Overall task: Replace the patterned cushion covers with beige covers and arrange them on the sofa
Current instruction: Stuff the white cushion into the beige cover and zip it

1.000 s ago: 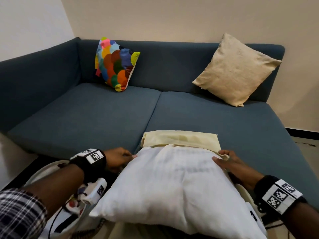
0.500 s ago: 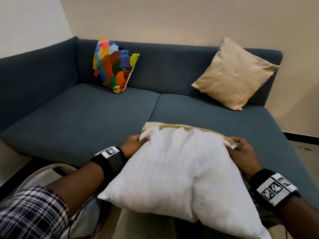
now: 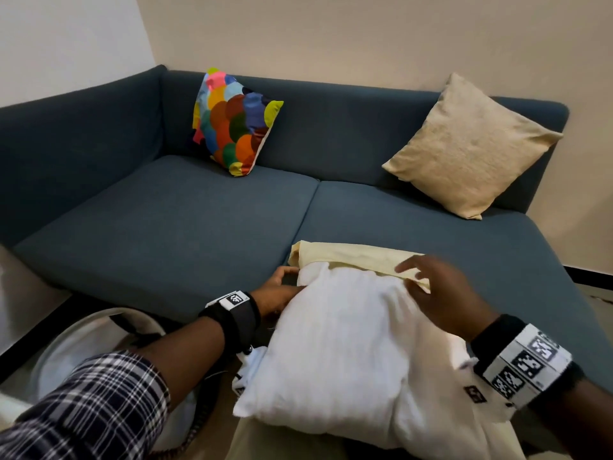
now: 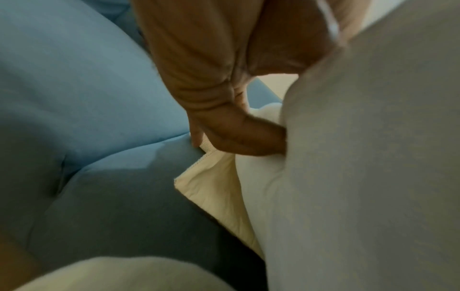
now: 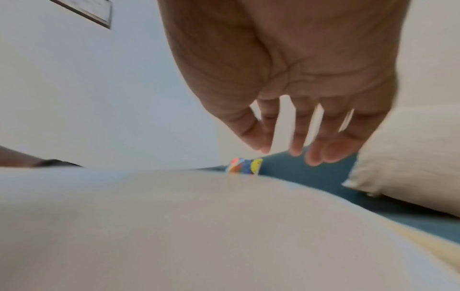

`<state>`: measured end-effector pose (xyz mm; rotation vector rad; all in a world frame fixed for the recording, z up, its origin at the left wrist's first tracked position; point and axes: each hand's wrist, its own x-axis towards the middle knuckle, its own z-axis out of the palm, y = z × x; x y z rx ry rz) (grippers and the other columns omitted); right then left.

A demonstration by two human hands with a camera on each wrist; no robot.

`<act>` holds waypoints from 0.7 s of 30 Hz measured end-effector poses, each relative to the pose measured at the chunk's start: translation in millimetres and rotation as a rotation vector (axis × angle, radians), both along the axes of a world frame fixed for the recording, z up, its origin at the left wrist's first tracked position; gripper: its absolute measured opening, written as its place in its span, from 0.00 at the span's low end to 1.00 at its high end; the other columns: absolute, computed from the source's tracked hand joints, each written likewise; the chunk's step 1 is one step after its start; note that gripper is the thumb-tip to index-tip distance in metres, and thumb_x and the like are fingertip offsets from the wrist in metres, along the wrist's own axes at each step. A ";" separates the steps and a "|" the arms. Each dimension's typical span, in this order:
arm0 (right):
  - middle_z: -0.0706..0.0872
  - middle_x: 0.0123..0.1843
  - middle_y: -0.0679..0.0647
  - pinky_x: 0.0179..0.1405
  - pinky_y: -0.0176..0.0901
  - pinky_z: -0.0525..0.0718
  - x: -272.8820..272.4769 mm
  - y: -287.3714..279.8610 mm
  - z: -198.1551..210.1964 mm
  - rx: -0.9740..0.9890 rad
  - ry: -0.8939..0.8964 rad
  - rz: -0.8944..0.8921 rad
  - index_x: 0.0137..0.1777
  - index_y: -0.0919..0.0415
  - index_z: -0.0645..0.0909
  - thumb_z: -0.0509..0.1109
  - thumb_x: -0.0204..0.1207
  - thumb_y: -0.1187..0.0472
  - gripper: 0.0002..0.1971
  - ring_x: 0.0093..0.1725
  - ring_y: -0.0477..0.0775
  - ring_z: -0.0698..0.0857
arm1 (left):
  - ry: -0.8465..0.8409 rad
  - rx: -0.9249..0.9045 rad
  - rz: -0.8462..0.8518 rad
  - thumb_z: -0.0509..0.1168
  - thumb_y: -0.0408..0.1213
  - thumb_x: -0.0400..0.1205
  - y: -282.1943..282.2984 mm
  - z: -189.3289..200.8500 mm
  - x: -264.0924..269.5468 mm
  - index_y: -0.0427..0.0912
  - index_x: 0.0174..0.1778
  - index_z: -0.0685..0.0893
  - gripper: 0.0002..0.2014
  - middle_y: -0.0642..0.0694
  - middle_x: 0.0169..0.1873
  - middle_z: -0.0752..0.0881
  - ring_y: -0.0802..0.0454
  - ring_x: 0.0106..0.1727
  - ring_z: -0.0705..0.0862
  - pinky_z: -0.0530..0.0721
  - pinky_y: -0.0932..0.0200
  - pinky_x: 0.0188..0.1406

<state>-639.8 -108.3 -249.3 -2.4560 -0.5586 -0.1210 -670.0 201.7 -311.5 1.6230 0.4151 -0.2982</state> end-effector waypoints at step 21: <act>0.88 0.51 0.49 0.50 0.48 0.83 -1.2 122.3 15.5 -0.277 0.458 -0.110 0.50 0.50 0.84 0.69 0.57 0.28 0.30 0.52 0.53 0.85 | 0.143 0.073 -0.113 0.65 0.30 0.85 -20.2 6.0 8.9 0.35 0.32 0.80 0.14 0.45 0.20 0.80 0.59 0.14 0.76 0.71 0.72 0.16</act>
